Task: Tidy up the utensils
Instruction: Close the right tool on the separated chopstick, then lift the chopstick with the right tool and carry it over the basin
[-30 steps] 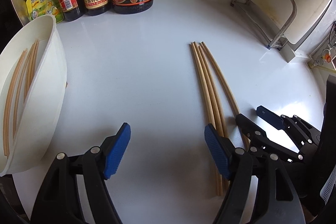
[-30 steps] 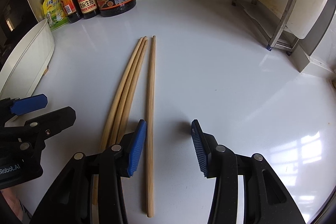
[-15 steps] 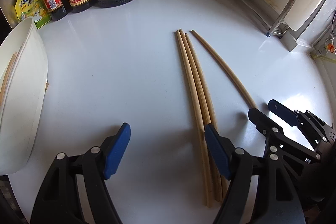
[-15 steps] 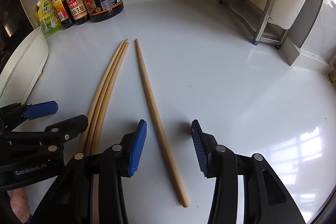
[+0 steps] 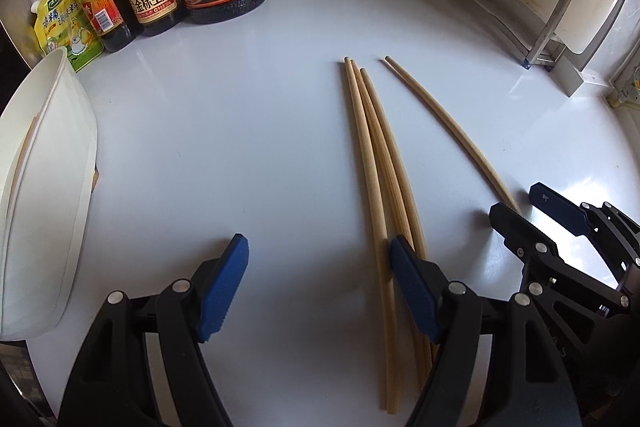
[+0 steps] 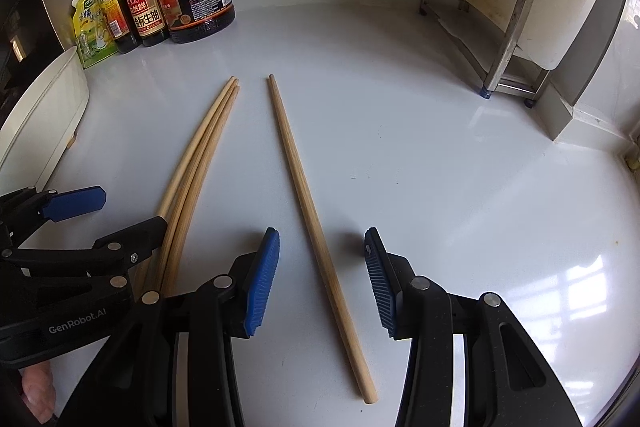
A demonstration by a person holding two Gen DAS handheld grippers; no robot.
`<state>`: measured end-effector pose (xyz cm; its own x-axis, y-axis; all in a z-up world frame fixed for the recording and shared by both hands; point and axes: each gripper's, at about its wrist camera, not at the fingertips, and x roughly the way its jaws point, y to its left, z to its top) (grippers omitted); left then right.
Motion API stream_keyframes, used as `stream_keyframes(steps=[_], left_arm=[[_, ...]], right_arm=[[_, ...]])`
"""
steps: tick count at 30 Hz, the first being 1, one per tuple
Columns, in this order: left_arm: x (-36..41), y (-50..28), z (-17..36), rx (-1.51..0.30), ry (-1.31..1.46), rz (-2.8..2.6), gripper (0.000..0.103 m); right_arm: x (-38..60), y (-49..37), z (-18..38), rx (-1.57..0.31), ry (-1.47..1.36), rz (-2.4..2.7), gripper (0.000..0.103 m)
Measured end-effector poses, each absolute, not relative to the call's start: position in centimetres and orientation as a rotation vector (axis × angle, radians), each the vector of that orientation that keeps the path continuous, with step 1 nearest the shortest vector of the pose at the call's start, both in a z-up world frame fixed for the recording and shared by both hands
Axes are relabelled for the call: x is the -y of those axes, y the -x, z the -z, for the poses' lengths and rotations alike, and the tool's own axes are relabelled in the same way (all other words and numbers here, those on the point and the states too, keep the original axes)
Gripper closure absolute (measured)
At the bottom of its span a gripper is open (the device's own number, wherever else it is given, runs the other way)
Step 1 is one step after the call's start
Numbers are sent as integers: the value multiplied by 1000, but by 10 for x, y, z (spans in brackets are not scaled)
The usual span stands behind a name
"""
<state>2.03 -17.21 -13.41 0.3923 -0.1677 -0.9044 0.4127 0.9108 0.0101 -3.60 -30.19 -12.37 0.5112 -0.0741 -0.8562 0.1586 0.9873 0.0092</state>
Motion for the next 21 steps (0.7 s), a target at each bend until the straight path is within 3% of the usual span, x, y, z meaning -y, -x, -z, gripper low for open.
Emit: stream_keyframes(steps=[5,9,11,21], left_arm=[[177,-19,131,-1089,-257,392,54],[181,-16,130,-1083,-266,416,75],[184,-15,129,-1087,-270,432,93],[171,-19,123,-1127,-248,460,96]], right_arm=[[301,31,125,-1017,-71,116,62],[292,29,123,-1030,-35,67,84],[287,27,123,-1041,-11,46,96],[295,30,119,-1068,-149,75,97]])
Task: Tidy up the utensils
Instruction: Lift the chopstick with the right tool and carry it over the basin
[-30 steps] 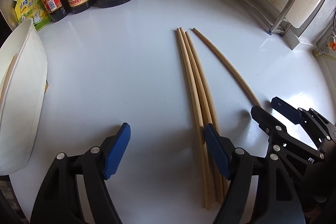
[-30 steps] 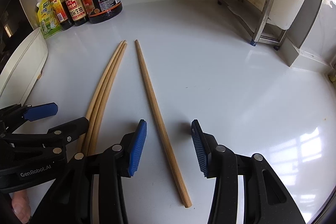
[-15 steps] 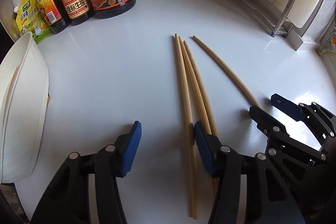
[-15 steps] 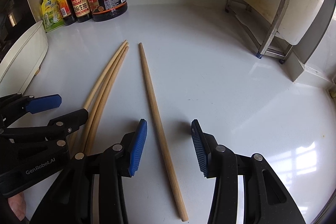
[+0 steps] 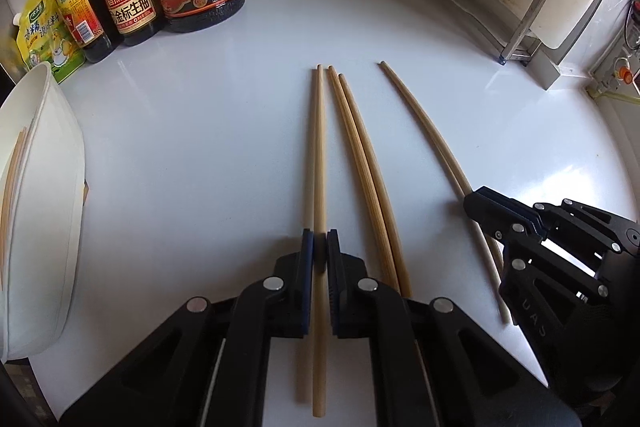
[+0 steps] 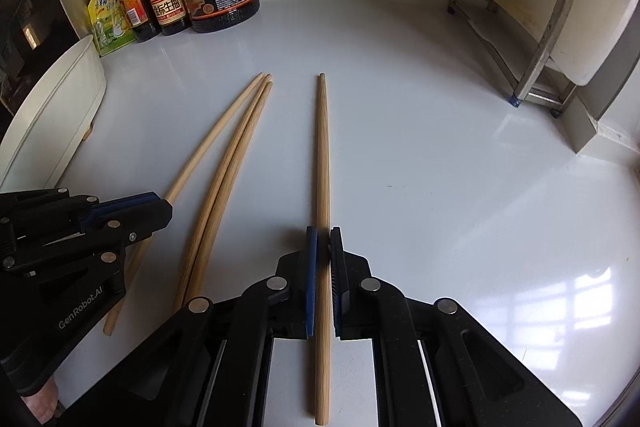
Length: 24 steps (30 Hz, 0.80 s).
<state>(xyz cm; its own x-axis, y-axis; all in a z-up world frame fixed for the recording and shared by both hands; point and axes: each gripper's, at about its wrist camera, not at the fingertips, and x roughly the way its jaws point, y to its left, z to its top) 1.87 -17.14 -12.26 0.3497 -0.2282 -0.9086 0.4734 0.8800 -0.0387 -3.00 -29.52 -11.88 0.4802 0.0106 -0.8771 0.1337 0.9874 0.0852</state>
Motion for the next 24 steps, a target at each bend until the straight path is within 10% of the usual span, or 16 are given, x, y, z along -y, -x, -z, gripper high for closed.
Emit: stream_keyframes(steps=[24], left_arm=[[5,-54,-9,-936,-152,338,96]], right_arm=[[163,-17,1,-908,-233,-95,97]])
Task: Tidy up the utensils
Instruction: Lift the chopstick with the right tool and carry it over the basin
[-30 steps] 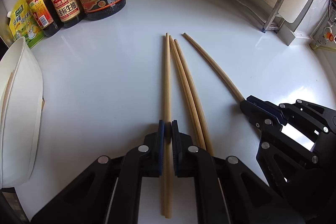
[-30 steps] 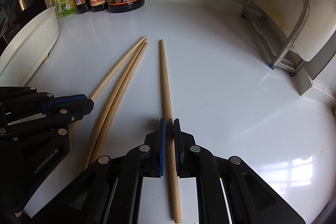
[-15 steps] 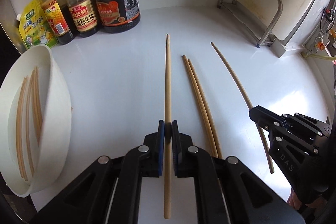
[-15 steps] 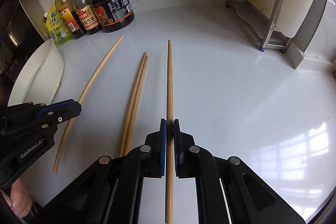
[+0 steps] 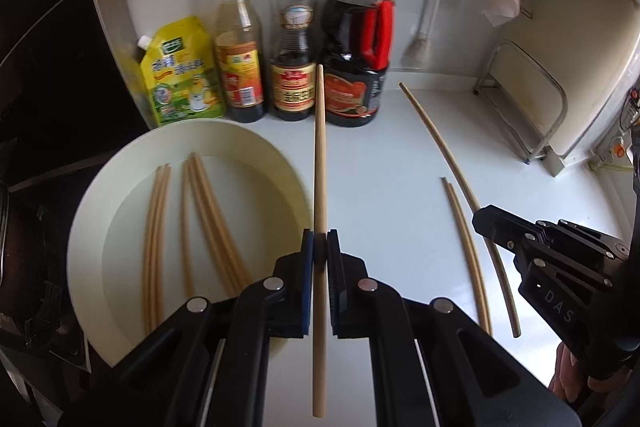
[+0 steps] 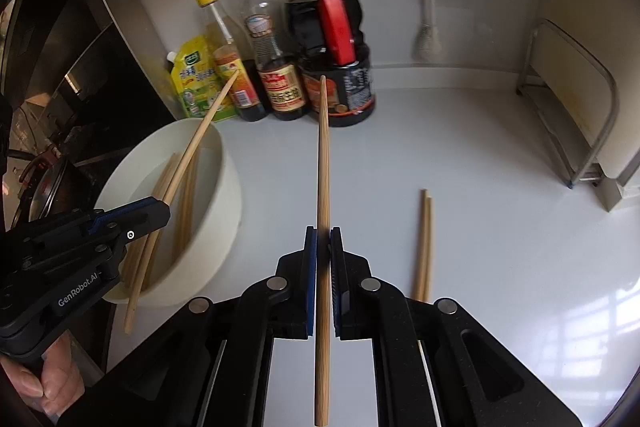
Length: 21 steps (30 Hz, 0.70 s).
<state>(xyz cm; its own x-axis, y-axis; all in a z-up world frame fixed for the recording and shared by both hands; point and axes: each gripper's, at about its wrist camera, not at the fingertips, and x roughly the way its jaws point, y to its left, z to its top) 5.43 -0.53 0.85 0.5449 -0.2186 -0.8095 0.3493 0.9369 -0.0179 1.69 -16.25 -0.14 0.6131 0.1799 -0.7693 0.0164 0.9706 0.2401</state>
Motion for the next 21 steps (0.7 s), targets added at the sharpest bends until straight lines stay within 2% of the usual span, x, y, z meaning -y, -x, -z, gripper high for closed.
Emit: stream_keyframes(steps=[10,21], left_arm=[[-95,-98,13,-988,-92,194,96],[-131,-128,54,-1076,-61,171,96]], right_arm=[[55,-83,8,-965,-177,-249,97],[-6,-128,43,-1091,-140,-281,97]])
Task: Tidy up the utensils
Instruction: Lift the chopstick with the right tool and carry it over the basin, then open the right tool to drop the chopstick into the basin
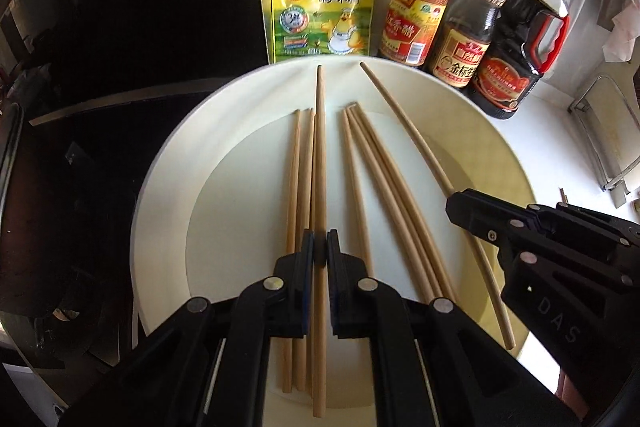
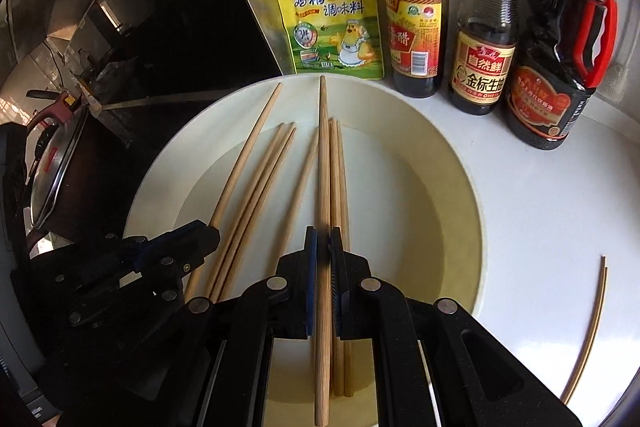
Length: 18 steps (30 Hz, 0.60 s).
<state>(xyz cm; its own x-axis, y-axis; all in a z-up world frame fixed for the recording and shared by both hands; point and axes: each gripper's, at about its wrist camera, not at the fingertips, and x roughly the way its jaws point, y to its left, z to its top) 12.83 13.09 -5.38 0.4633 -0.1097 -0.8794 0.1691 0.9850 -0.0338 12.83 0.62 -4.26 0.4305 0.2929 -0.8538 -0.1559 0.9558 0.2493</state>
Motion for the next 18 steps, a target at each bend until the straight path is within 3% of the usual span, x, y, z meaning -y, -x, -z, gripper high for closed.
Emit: stream_keyframes(steps=[10,14,18], left_arm=[[-139,-139,78,-1136,-31,180,95],[-143,-139,76,-1118,-28,171,81],[-148,-140,73,-1111,-20,159,81]], right_arm=[[-6,-133,65,-1157,-159,-262,96],[-4,-130,62,-1139,-154,-250,92],[0,-126,58,-1127,-162,-243,92]])
